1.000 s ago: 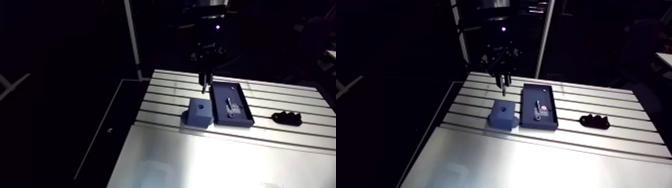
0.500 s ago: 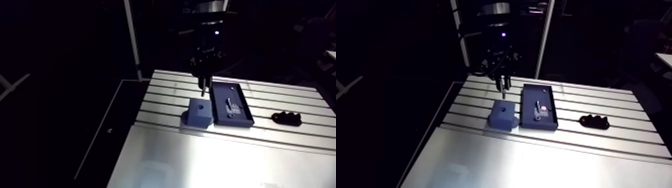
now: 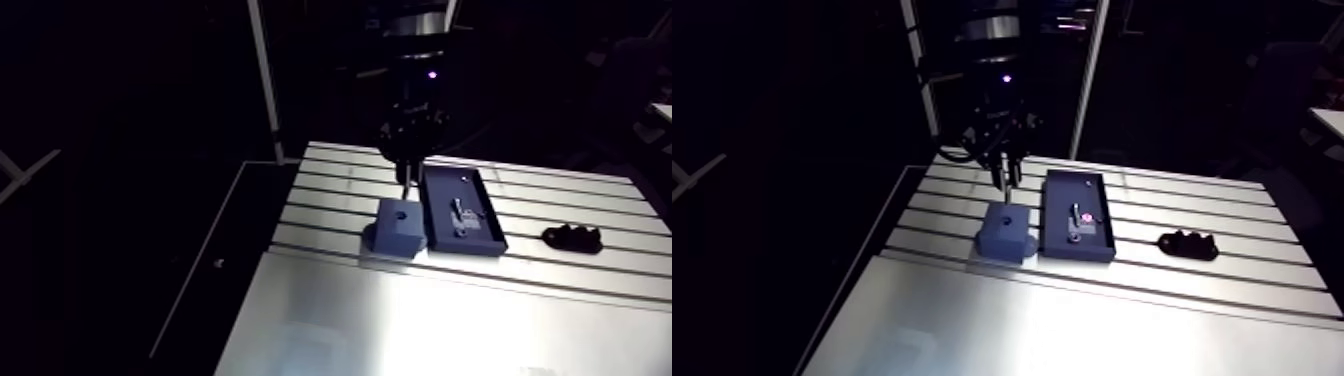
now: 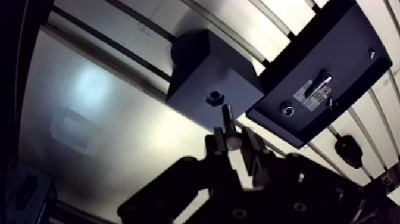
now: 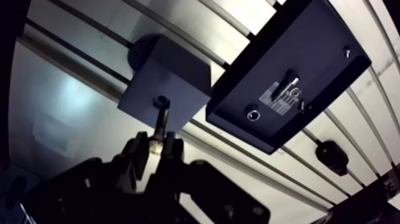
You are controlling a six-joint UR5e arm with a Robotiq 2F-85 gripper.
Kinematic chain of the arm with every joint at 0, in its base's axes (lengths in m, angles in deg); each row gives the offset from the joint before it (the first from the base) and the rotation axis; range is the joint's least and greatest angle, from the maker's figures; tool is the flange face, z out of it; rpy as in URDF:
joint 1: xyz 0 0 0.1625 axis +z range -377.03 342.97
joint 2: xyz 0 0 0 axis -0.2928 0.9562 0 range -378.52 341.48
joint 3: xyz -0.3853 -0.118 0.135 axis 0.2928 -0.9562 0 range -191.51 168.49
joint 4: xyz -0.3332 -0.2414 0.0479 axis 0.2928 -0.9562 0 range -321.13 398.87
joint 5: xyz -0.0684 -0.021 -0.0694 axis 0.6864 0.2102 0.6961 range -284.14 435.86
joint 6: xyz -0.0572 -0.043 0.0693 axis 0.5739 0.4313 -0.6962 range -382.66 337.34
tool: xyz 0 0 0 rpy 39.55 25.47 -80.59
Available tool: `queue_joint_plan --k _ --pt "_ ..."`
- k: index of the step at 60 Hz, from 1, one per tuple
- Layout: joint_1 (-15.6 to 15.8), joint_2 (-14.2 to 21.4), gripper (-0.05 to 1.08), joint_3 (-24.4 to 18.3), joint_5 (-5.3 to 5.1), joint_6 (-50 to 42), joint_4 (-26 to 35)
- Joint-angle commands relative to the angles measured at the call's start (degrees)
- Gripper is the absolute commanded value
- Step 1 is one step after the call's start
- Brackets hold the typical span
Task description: Pick up the M10 bolt and insert it into the hex recess until seated.
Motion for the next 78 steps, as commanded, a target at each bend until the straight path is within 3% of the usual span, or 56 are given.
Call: queue_joint_plan --k 1,78 --pt "0.07 0.05 0.88 0.65 0.00 -0.08 -0.20" --pt "0.07 -0.05 0.88 2.93 -0.09 -0.18 -2.59"
